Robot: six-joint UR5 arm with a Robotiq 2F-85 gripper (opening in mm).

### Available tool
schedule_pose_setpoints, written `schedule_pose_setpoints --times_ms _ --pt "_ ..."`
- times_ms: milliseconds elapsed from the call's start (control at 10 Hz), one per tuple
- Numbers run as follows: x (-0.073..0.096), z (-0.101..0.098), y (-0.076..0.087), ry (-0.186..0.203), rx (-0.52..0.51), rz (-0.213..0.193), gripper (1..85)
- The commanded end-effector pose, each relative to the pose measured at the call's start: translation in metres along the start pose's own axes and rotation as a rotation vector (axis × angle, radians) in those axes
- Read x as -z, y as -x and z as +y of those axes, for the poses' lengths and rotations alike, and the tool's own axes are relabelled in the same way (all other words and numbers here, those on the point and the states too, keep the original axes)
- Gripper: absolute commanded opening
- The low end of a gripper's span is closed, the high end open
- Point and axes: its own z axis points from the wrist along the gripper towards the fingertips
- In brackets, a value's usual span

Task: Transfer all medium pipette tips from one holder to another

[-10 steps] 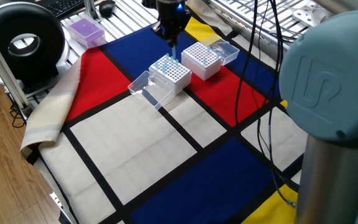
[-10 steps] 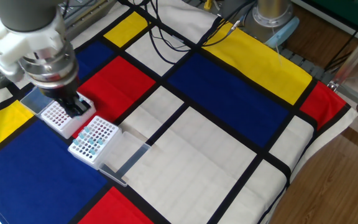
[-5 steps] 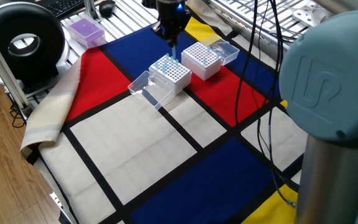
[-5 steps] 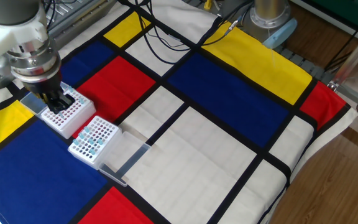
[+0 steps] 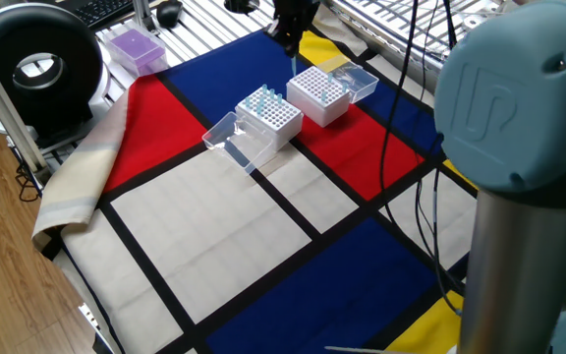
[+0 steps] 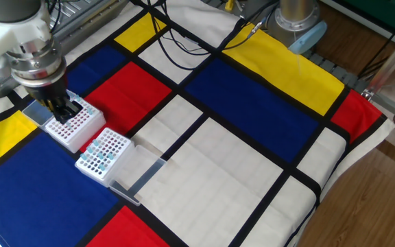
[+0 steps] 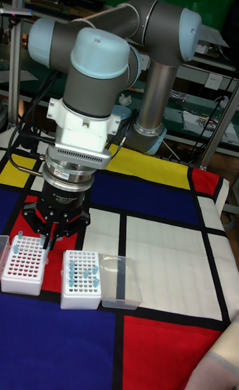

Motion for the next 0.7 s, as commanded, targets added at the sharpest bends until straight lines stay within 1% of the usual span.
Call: schedule_pose_setpoints --times_ms 0,600 --pt "-0.003 -0.001 -0.012 0.028 -0.024 -0.005 12.7" --pt "-0.008 -0.004 -0.022 0.041 -0.039 -0.015 12.7"
